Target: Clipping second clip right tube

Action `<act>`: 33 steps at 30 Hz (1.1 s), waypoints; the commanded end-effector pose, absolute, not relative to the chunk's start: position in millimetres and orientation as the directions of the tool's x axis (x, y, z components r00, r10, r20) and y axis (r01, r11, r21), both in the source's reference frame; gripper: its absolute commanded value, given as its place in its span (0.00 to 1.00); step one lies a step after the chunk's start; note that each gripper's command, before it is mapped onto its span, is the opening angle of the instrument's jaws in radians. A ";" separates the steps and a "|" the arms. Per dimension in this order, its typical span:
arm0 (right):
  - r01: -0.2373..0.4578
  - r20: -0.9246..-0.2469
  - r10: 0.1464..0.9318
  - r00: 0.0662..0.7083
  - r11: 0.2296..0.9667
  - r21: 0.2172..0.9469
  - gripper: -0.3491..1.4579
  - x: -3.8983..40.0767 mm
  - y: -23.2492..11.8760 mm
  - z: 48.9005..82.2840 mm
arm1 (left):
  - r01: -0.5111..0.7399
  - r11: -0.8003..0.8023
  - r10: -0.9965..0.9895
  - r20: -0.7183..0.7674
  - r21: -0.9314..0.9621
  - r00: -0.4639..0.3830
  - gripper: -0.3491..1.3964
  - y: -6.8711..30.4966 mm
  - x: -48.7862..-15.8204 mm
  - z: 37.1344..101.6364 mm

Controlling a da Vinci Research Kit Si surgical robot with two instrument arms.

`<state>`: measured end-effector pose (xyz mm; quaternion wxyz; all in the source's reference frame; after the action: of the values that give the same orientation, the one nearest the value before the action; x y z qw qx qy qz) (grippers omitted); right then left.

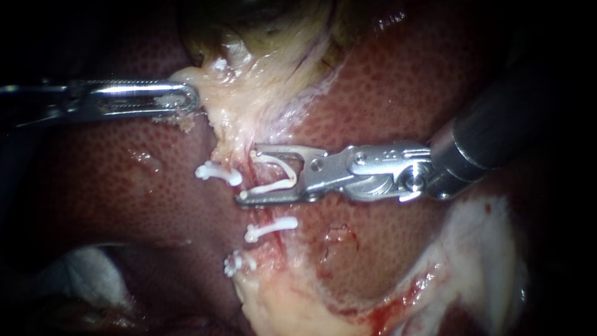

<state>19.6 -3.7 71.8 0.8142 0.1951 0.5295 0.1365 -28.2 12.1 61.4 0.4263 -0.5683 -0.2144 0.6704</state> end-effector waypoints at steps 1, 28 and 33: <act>-0.016 -0.809 0.429 0.402 0.887 0.462 0.47 19.6 -3.7 71.8 | -0.328 -0.545 0.815 -0.579 -0.772 0.009 0.00 12.1 -28.2 61.4; -0.013 -0.803 0.441 0.401 0.879 0.476 0.47 18.0 -4.1 71.7 | -0.327 -0.545 0.815 -0.579 -0.772 0.009 0.00 12.0 -28.0 61.3; -0.011 -0.792 0.443 0.420 0.875 0.484 0.47 17.2 -4.5 72.1 | -0.327 -0.545 0.815 -0.579 -0.772 0.009 0.00 11.9 -28.0 61.1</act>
<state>17.1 -4.6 72.1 0.8169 0.2089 0.5191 0.1403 -28.0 11.9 61.1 0.4260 -0.5684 -0.2149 0.6702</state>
